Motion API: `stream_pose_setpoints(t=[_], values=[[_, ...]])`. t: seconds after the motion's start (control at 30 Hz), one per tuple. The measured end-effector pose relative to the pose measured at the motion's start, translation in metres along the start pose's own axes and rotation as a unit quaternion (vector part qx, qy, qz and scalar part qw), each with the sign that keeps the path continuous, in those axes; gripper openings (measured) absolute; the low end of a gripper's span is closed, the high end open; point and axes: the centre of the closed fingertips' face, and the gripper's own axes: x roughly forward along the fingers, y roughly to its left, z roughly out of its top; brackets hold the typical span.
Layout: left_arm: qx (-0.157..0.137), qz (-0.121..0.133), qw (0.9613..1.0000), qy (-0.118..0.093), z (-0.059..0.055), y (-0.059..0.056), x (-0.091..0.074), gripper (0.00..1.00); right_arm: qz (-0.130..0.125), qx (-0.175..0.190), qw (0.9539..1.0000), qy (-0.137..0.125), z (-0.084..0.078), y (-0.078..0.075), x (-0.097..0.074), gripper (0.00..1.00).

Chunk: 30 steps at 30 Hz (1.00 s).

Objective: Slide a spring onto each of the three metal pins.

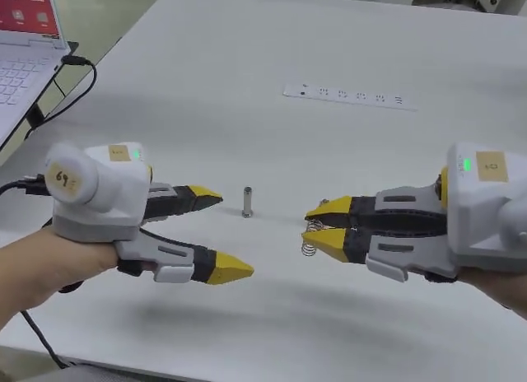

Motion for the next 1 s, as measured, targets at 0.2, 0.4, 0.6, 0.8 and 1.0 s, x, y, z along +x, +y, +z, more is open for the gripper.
stream_pose_setpoints(t=[0.2, 0.4, 0.6, 0.8, 1.0], values=[[-0.015, 0.019, 0.9997, -0.003, -0.005, 0.009, -0.008, 0.77, -0.005, 0.001, 1.0, 0.002, -0.003, -0.001, 0.0, 0.07], [-0.024, 0.043, 0.9988, -0.002, -0.01, 0.018, -0.016, 0.9, -0.011, 0.004, 0.9999, 0.002, -0.006, -0.004, -0.002, 0.07], [-0.03, 0.056, 0.998, -0.004, -0.014, 0.024, -0.022, 0.98, -0.017, 0.002, 0.9999, 0.003, -0.007, -0.006, -0.005, 0.08], [-0.033, 0.065, 0.9973, -0.004, -0.018, 0.028, -0.026, 0.98, -0.021, 0.002, 0.9997, 0.007, -0.01, -0.008, -0.007, 0.08], [-0.037, 0.071, 0.9968, -0.003, -0.021, 0.029, -0.034, 0.98, -0.022, 0.005, 0.9997, 0.008, -0.012, -0.009, -0.006, 0.08]])
